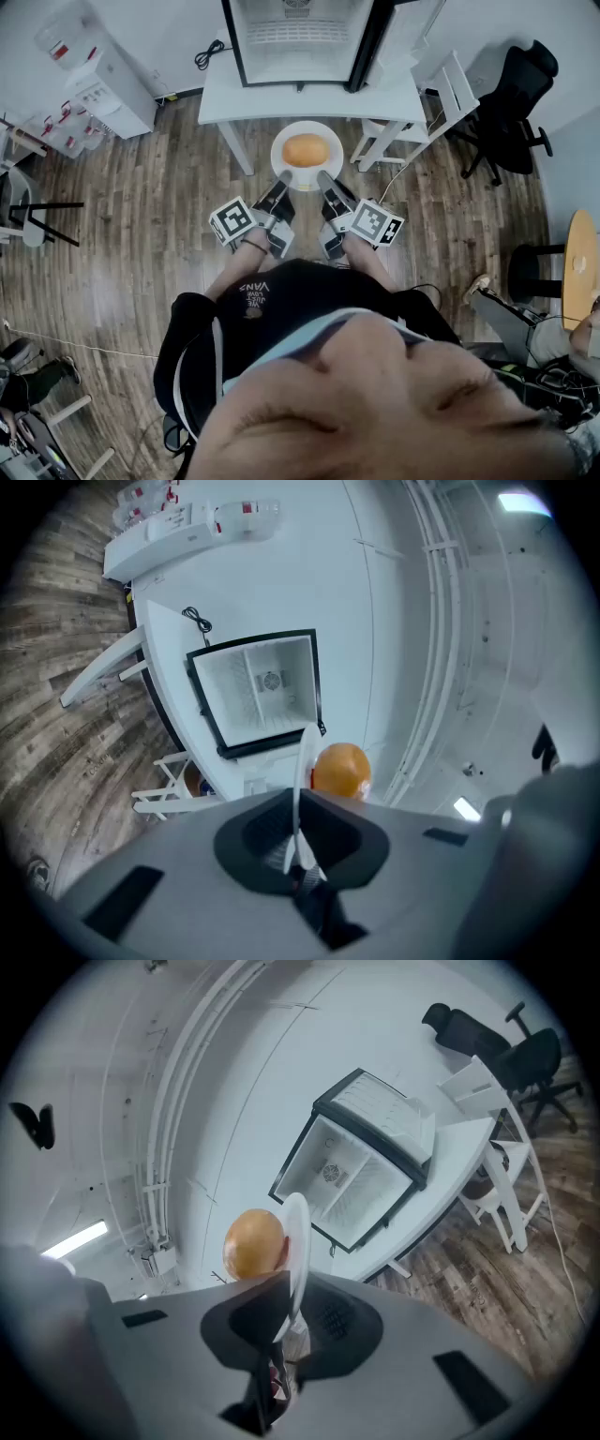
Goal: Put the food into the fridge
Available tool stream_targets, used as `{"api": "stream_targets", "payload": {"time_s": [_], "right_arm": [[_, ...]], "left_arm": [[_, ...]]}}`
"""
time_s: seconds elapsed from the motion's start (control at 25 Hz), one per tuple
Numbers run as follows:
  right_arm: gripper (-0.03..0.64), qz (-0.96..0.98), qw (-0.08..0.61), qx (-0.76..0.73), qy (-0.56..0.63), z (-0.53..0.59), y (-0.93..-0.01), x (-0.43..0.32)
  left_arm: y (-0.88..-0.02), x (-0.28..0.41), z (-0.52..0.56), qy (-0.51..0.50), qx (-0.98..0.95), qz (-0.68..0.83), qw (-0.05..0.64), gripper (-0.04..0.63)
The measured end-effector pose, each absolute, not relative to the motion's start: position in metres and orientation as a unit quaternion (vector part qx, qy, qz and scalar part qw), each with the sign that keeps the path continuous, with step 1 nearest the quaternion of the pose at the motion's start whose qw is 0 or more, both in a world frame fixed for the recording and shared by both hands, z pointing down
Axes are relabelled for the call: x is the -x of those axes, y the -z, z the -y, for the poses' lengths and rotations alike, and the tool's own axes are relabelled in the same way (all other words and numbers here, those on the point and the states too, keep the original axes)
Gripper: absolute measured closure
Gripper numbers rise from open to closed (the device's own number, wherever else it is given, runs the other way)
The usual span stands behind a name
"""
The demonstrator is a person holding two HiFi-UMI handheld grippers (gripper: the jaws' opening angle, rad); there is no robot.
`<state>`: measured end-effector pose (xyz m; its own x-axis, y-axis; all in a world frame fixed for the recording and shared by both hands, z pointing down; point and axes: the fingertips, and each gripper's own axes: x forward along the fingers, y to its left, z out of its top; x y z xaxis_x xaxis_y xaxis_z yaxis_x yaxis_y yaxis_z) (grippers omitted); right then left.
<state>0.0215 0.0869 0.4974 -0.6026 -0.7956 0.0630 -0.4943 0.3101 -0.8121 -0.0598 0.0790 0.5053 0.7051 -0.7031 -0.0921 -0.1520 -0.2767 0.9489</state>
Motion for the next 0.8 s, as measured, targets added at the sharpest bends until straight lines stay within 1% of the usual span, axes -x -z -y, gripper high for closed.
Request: {"api": "stream_targets", "payload": {"time_s": [0.12, 0.4, 0.64, 0.8], "right_arm": [[0.578, -0.79, 0.177, 0.408, 0.422, -0.086, -0.498, -0.022], [0.58, -0.79, 0.175, 0.408, 0.423, -0.087, -0.498, -0.022], [0.578, -0.803, 0.168, 0.409, 0.399, -0.087, -0.496, -0.024], [0.578, -0.803, 0.167, 0.405, 0.404, -0.086, -0.5, -0.035]], "left_arm": [[-0.501, 0.057, -0.078, 0.273, -0.757, 0.269, 0.529, 0.571], [-0.508, 0.06, -0.08, 0.261, -0.75, 0.286, 0.536, 0.572], [-0.503, 0.054, -0.08, 0.277, -0.752, 0.272, 0.533, 0.572], [-0.513, 0.046, -0.081, 0.267, -0.746, 0.292, 0.536, 0.571]]}}
